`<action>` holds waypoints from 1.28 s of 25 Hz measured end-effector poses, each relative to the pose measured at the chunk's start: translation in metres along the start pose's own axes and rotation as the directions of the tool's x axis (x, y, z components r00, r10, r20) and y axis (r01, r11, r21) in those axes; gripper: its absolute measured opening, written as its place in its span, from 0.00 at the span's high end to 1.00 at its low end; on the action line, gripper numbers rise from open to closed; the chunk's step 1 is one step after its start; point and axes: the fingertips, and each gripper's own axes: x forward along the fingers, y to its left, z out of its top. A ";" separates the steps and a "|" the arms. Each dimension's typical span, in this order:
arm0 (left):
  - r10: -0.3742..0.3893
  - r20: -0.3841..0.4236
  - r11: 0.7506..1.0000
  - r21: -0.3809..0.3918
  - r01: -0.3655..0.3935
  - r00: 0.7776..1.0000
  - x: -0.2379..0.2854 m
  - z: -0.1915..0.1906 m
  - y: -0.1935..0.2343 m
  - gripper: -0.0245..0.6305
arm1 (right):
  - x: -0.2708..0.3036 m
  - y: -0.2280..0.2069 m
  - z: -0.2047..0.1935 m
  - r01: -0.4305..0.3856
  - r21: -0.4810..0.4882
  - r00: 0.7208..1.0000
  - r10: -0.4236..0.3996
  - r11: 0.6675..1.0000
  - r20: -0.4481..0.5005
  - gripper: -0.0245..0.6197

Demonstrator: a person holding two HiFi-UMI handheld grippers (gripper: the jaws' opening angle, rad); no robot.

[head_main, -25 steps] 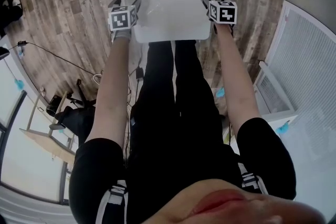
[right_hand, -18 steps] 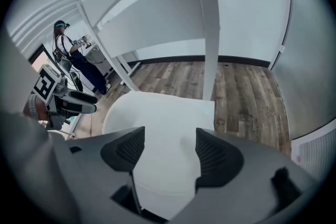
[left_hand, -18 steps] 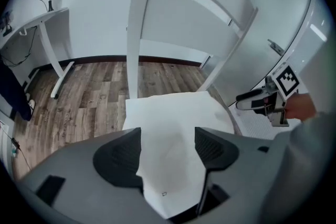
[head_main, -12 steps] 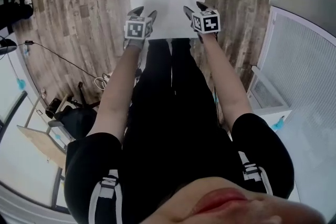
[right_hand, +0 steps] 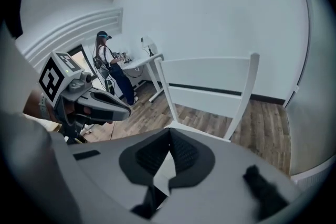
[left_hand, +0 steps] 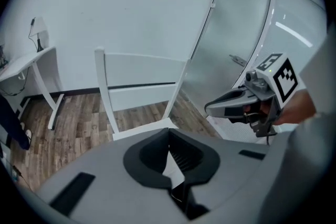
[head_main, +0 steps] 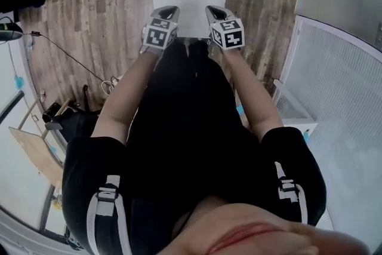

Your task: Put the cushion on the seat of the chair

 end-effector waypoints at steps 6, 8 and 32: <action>-0.072 0.090 0.997 0.024 0.070 0.993 -0.065 0.054 -0.027 0.94 | -0.056 0.030 0.058 -0.039 -0.090 0.995 0.047 0.995 0.090 0.94; -0.102 0.144 0.994 0.054 0.095 0.984 -0.088 0.078 -0.039 0.94 | -0.080 0.041 0.084 -0.058 -0.125 0.985 0.076 0.991 0.152 0.94; -0.248 0.622 0.934 0.358 0.011 0.743 -0.276 0.254 -0.128 0.94 | -0.279 0.117 0.254 0.007 -0.382 0.748 0.249 0.924 0.615 0.94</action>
